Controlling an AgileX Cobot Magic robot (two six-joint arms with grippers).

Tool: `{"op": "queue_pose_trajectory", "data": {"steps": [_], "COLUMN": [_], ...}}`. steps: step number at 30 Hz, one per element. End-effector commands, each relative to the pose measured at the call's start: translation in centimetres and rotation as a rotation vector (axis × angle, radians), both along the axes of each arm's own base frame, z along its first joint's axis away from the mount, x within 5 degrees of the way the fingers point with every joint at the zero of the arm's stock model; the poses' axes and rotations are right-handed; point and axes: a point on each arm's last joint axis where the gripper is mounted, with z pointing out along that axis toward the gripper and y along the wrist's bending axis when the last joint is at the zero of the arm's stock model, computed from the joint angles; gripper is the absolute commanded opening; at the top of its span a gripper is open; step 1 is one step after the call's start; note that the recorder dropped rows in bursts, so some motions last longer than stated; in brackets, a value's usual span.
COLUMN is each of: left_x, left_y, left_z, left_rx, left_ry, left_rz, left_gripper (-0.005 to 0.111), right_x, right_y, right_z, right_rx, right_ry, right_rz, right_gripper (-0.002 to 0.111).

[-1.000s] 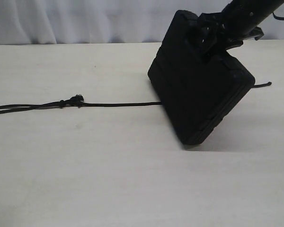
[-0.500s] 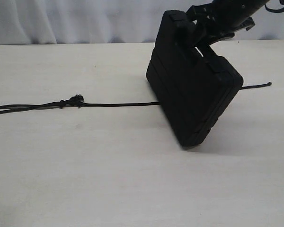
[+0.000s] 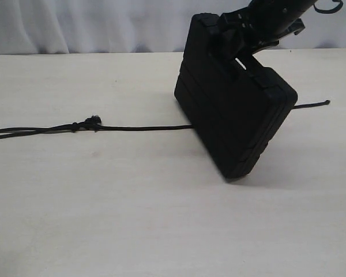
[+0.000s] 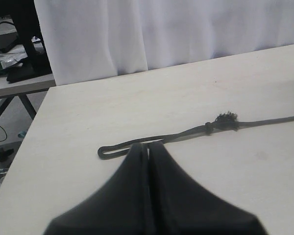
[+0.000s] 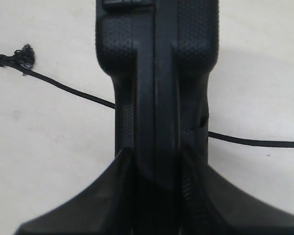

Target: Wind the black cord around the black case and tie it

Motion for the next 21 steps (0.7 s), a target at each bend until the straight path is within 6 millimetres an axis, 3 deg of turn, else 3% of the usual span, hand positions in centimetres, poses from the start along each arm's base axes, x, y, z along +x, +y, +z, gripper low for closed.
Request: {"op": "queue_pose_trajectory", "data": {"steps": [1, 11, 16, 21], "left_x": [0.00, 0.00, 0.00, 0.00], "left_y": [0.00, 0.00, 0.00, 0.00], "left_z": [-0.02, -0.02, -0.02, -0.02], "left_rx": [-0.002, -0.002, -0.002, -0.002], "left_ry": [-0.005, -0.005, -0.005, -0.005], "left_rz": [0.001, 0.001, 0.001, 0.001], "left_gripper": [0.000, 0.000, 0.000, 0.000], "right_x": [-0.18, -0.35, -0.40, -0.41], "right_y": [-0.06, -0.07, -0.07, -0.07], "right_z": [0.50, 1.42, 1.40, 1.40], "right_rx": [-0.008, -0.007, -0.008, -0.008], "right_ry": [-0.012, -0.028, -0.022, -0.021], "right_rz": [0.005, 0.013, 0.016, 0.016], "right_gripper": [0.024, 0.024, 0.036, 0.036]}}
